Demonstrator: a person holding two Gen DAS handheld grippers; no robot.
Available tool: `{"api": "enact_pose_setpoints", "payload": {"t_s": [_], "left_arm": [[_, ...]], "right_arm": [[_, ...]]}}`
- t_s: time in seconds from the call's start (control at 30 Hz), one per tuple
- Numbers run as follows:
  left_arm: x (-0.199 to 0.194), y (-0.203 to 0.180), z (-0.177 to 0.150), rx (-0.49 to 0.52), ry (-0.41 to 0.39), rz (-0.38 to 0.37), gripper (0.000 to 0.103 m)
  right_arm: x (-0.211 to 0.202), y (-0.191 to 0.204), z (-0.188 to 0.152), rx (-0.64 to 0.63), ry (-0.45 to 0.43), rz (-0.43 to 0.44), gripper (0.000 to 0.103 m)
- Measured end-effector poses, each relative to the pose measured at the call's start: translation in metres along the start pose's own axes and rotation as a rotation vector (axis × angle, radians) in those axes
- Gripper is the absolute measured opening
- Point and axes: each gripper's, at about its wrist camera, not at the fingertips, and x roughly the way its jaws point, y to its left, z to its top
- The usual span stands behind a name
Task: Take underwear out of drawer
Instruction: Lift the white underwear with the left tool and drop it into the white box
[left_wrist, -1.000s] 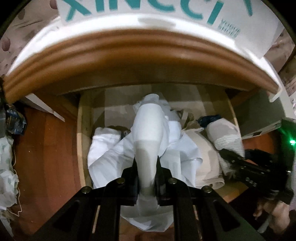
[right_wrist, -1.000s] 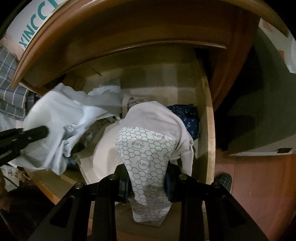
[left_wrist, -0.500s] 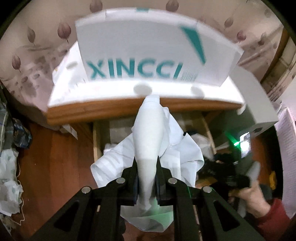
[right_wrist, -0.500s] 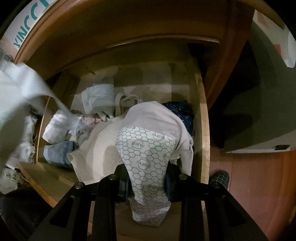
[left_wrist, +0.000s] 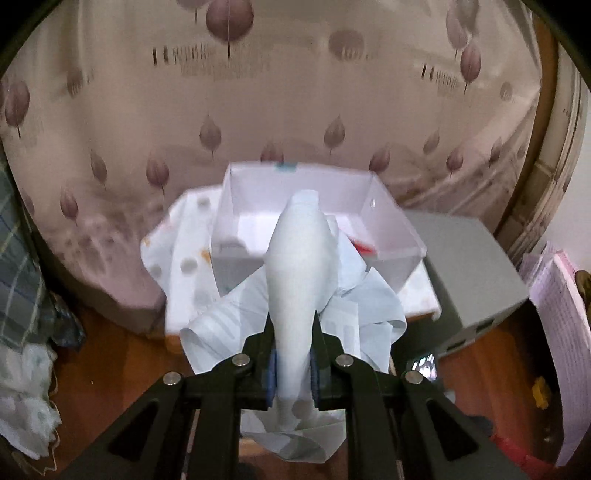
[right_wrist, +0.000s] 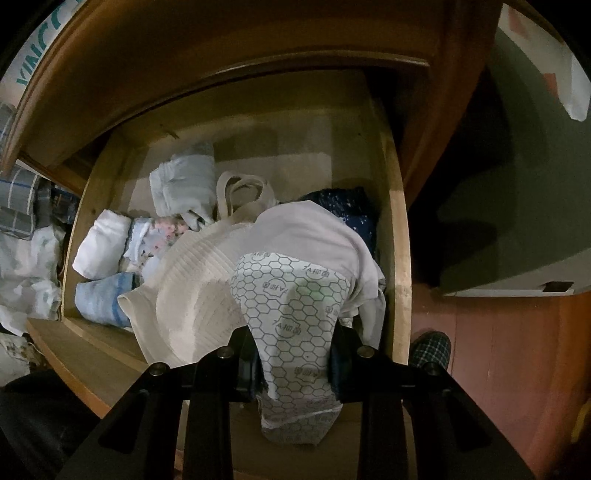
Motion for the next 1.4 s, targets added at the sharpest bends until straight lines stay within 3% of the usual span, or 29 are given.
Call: {"api": "enact_pose_setpoints", "payload": {"t_s": [0.23, 0.5, 0.7, 0.97, 1.4], "left_arm": [[-0.018, -0.006, 0.068, 0.040, -0.127, 0.047, 0.013], [0.047, -0.003, 0.117, 0.031, -0.085, 0.098, 0.013], [0.113, 0.004, 0.120, 0.027, -0.012, 0.135, 0.013], [0.177, 0.016, 0.101, 0.003, 0.086, 0.161, 0.013], [0.226, 0.022, 0.083, -0.022, 0.186, 0.190, 0.014]], "right_arm": [[0.001, 0.000, 0.000, 0.001, 0.005, -0.002, 0.026], [0.002, 0.000, 0.000, 0.010, 0.008, 0.007, 0.026], [0.002, 0.000, 0.000, 0.013, 0.012, 0.012, 0.026], [0.002, -0.002, -0.002, 0.021, 0.018, 0.021, 0.026], [0.004, 0.000, -0.001, 0.019, 0.025, 0.020, 0.026]]}}
